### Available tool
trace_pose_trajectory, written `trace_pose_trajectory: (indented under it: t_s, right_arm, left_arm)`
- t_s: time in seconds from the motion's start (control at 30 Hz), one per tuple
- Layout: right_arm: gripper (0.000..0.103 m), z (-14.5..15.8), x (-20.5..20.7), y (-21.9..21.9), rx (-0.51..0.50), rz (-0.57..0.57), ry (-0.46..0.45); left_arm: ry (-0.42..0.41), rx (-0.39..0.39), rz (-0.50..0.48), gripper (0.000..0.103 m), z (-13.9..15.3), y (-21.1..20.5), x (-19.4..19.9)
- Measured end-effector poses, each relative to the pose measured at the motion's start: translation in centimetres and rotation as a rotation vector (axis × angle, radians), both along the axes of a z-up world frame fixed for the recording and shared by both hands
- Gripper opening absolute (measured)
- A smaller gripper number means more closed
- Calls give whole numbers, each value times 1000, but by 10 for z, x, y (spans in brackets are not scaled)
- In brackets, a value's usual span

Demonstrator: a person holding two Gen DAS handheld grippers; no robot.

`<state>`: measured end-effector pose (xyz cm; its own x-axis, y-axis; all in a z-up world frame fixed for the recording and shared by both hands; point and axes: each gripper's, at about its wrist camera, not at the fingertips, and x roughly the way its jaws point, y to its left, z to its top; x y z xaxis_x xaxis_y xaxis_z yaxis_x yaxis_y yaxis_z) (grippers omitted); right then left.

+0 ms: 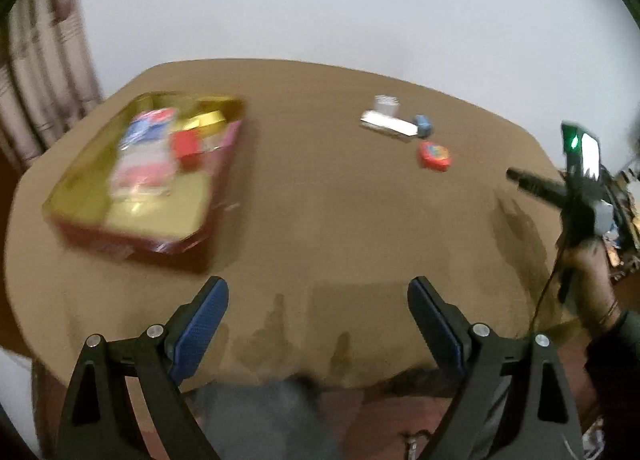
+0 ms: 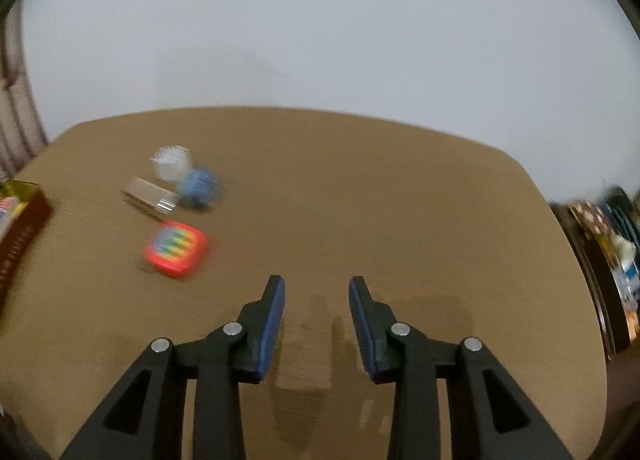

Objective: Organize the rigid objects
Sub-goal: 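Grasp the red round tin with the left gripper and lift it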

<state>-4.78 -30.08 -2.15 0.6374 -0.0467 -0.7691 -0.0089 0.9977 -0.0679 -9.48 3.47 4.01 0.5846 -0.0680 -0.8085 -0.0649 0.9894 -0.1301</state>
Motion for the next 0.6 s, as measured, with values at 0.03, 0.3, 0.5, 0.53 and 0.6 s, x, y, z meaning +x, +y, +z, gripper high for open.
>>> trace_pose_trajectory:
  t_s: [0.03, 0.3, 0.5, 0.53, 0.6]
  right_arm:
    - [34, -4, -1, -10, -7, -11, -4]
    - [34, -20, -5, -43, 29, -31, -43]
    - [41, -17, -10, -44, 97, -7, -57]
    - [41, -15, -11, -41, 108, -4, -65]
    - [42, -14, -13, -43, 139, 9, -71]
  left_arm:
    - [11, -14, -18, 89, 0, -11, 13]
    - [29, -30, -122, 89, -5, -93, 114]
    - [75, 15, -173, 89, -27, -135, 186]
    - [91, 24, -178, 89, -31, -140, 195]
    - [111, 22, -199, 89, -40, -144, 208]
